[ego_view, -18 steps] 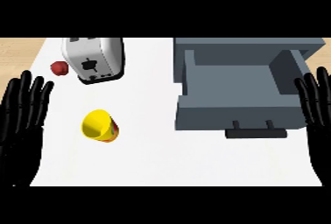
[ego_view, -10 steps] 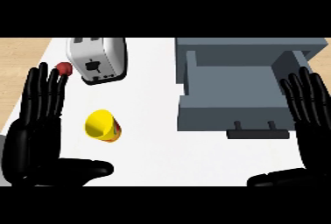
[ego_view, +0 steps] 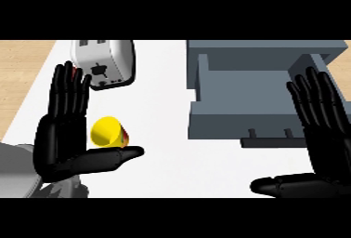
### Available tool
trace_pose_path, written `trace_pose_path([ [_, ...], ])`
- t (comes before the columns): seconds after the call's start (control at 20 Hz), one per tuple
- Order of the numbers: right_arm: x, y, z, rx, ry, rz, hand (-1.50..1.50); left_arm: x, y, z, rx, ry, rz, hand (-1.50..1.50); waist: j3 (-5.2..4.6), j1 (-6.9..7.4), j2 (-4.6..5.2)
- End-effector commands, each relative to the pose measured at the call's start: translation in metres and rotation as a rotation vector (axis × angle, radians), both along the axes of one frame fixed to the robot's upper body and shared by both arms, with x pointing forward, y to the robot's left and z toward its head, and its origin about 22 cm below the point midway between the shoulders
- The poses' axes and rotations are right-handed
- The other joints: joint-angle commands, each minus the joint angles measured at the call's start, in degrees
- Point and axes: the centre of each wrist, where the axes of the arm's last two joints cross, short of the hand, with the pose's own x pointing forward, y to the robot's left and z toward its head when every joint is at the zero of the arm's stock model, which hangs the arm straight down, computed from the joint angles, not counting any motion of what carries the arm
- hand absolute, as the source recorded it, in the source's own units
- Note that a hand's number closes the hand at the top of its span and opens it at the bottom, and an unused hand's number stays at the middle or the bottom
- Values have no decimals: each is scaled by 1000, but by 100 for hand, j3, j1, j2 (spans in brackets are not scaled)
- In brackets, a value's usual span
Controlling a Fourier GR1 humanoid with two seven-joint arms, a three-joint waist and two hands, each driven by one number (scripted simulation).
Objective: Pick up the cup, place it into the drawer and close the drawer
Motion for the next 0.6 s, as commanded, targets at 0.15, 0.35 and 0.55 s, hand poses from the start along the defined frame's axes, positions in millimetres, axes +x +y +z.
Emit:
trace_pose_path([
  [0.15, -3, 5, 2, 24, -7, 17, -150, 21, 7, 10, -34, 1, 5, -150, 2, -6, -1],
  [0.35, -2, -5, -13, 11, 4, -4, -150, 18, -4, -1, -9, 43, 15, -150, 2, -5, -1],
  [0.55, -9, -3, -1, 8, -12, 13, -150, 1, -2, -18, -37, 64, 40, -150, 2, -1, -3],
])
